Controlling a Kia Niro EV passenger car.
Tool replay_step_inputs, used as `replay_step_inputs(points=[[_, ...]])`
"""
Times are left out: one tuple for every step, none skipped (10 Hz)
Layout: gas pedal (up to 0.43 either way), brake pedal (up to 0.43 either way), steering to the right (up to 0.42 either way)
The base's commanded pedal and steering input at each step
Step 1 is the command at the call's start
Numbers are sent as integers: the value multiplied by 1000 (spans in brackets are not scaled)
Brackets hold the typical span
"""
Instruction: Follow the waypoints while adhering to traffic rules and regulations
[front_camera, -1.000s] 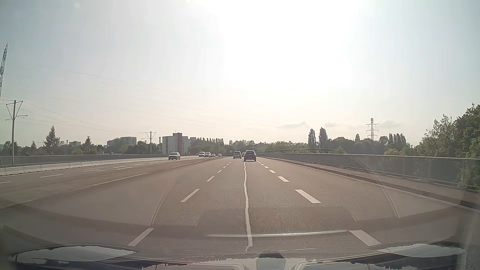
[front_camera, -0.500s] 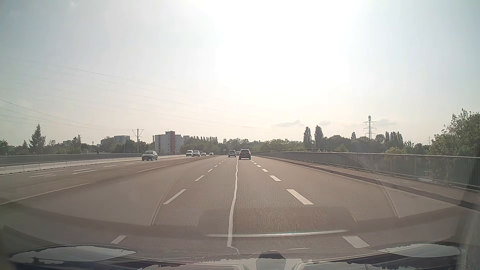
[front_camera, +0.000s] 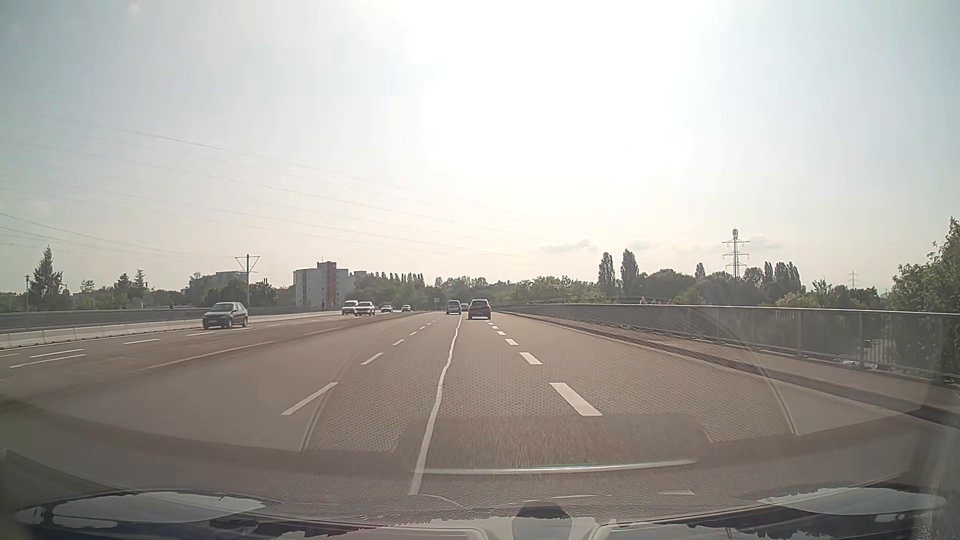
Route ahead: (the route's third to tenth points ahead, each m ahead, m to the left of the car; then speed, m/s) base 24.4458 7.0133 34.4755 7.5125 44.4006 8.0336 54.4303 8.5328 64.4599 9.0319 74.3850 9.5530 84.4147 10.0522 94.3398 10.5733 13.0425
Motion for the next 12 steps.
replay_step_inputs(points=[[98, 0, 13], [98, 0, 12], [98, 0, 11], [98, 0, 9], [98, 0, 7], [98, 0, 6], [98, 0, 5], [98, 0, 5], [98, 0, 3], [98, 0, 2], [98, 0, 0], [98, 0, 0]])
